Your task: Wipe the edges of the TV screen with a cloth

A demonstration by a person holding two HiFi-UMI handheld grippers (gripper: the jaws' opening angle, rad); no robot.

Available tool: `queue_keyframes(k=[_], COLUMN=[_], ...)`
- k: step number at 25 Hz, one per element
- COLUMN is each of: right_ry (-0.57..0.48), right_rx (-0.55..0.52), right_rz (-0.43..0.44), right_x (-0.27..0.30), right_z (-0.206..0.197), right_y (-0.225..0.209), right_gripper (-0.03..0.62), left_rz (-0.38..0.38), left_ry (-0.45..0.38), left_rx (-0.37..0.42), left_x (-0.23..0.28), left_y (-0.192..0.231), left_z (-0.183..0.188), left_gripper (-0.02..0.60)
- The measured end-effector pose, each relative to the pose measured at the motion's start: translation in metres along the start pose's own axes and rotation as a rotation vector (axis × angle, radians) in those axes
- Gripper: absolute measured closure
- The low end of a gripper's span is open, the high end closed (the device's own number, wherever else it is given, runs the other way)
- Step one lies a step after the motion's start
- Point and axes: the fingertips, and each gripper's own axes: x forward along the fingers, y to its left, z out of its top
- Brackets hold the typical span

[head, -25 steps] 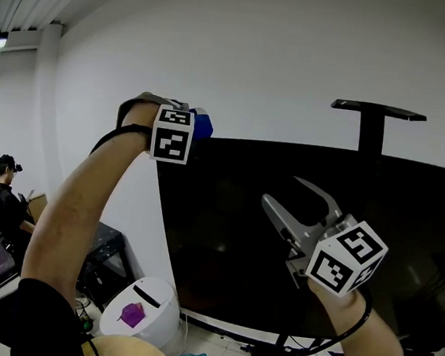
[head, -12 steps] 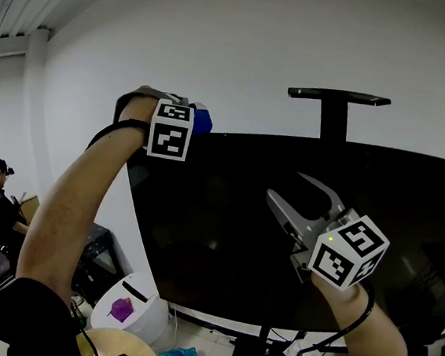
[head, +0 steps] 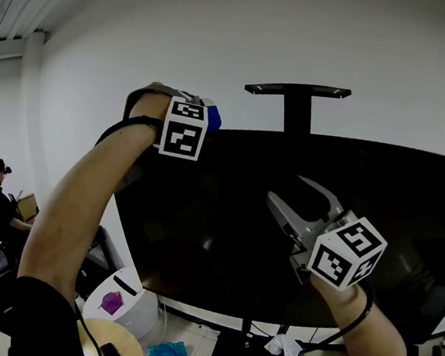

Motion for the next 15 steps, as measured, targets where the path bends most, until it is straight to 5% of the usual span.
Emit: queue_keyframes(k=[15], right_ry=[0.030], right_rx=[-0.038], right_rz=[-0.093], right_x=[-0.054], right_z=[0.010], right_y=[-0.040], right_gripper=[0.355], left_rz=[0.036], left_ry=[-0.112], left_rx=[0.070], left_x=[-0.023], left_y=[0.037], left_z=[0.102], left_gripper=[0.451])
